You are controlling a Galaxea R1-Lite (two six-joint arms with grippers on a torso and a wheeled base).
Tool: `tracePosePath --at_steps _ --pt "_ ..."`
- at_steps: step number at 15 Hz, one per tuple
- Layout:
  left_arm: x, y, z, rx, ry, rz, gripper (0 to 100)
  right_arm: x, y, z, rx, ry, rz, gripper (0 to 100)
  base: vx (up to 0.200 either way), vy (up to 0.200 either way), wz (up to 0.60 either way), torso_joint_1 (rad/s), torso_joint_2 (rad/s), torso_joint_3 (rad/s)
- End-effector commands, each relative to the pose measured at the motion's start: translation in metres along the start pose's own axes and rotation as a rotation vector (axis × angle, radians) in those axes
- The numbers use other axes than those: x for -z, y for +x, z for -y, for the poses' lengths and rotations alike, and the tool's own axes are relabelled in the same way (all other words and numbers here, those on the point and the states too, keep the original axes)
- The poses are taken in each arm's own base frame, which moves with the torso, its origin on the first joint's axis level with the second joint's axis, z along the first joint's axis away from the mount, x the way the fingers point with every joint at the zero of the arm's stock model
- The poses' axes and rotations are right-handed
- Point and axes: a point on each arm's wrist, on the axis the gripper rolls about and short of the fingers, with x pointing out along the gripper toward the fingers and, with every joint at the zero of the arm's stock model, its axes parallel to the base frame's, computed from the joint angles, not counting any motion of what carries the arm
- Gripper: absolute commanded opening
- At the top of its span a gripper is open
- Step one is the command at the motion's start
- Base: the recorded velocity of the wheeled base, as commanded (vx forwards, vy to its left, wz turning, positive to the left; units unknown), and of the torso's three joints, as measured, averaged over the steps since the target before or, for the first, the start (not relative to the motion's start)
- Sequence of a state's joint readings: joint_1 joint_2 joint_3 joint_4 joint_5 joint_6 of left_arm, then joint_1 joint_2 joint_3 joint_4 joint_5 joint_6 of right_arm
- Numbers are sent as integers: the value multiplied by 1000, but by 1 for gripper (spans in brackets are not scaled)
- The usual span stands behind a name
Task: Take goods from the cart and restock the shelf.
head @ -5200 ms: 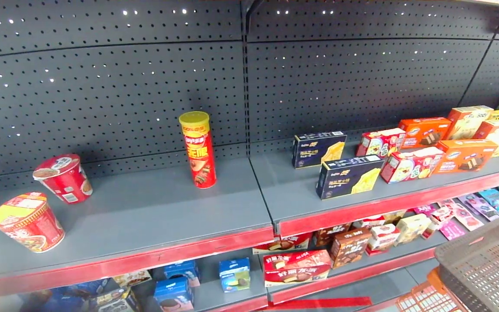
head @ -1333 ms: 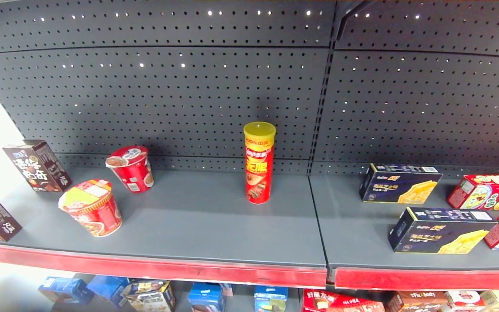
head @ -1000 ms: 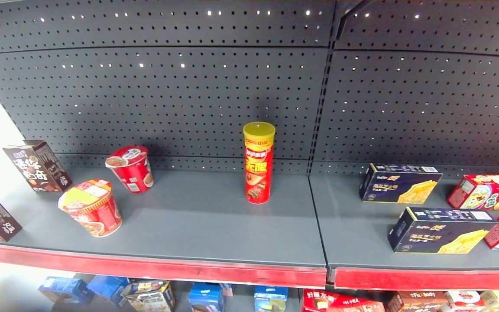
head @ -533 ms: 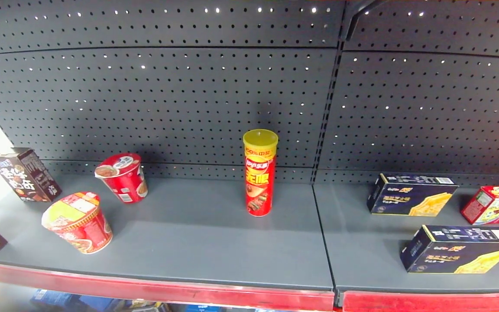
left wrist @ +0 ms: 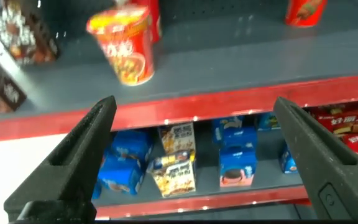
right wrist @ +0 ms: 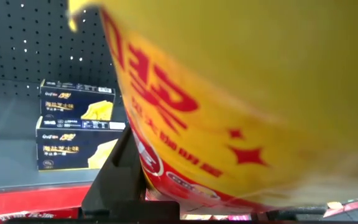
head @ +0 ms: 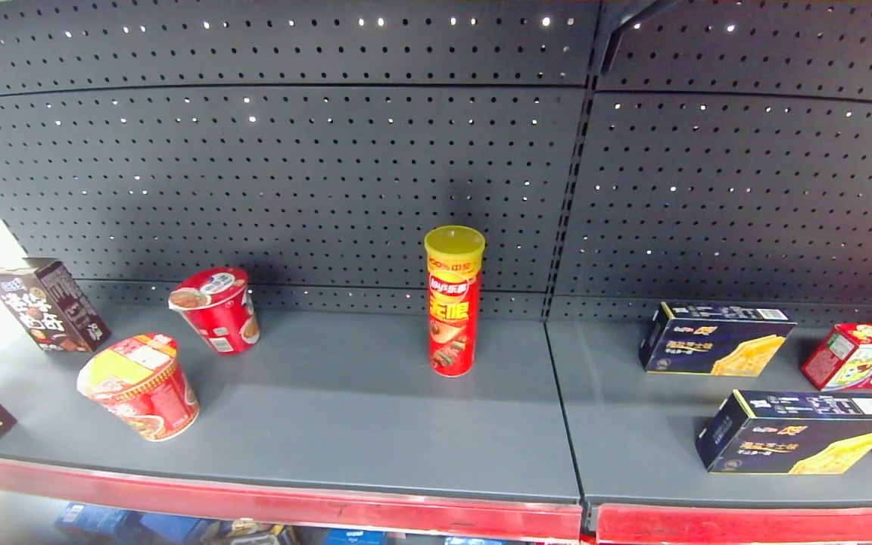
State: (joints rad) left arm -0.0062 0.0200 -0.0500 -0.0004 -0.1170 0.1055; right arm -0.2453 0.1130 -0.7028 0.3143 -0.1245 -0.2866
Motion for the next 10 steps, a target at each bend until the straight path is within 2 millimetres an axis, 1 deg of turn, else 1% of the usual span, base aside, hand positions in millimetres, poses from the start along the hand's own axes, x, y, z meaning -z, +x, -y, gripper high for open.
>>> tracePosePath --at_steps 1,2,4,5,7,8,9,10 --pt "-74 18 -8 114 2 -6 100 -6 9 -1 28 40 -41 0 0 0 0 0 0 0" --pt "-93 28 -11 130 2 -11 100 -9 13 -2 43 52 -55 0 0 0 0 0 0 0" --pt "-133 59 -16 201 7 6 100 -15 16 -1 51 76 -56 0 0 0 0 0 0 0" --pt "-144 73 -18 204 7 11 100 -15 15 -1 53 76 -55 0 0 0 0 0 0 0" --pt "-151 92 -20 214 12 13 100 -13 13 -2 51 76 -57 0 0 0 0 0 0 0" --pt "-149 100 -19 249 16 -6 100 -13 12 -2 49 75 -65 0 0 0 0 0 0 0" --pt "-147 104 -17 282 16 -20 100 -12 12 -2 48 73 -68 0 0 0 0 0 0 0" --pt "-144 109 -15 353 9 -37 100 -12 12 -2 50 75 -68 0 0 0 0 0 0 0"
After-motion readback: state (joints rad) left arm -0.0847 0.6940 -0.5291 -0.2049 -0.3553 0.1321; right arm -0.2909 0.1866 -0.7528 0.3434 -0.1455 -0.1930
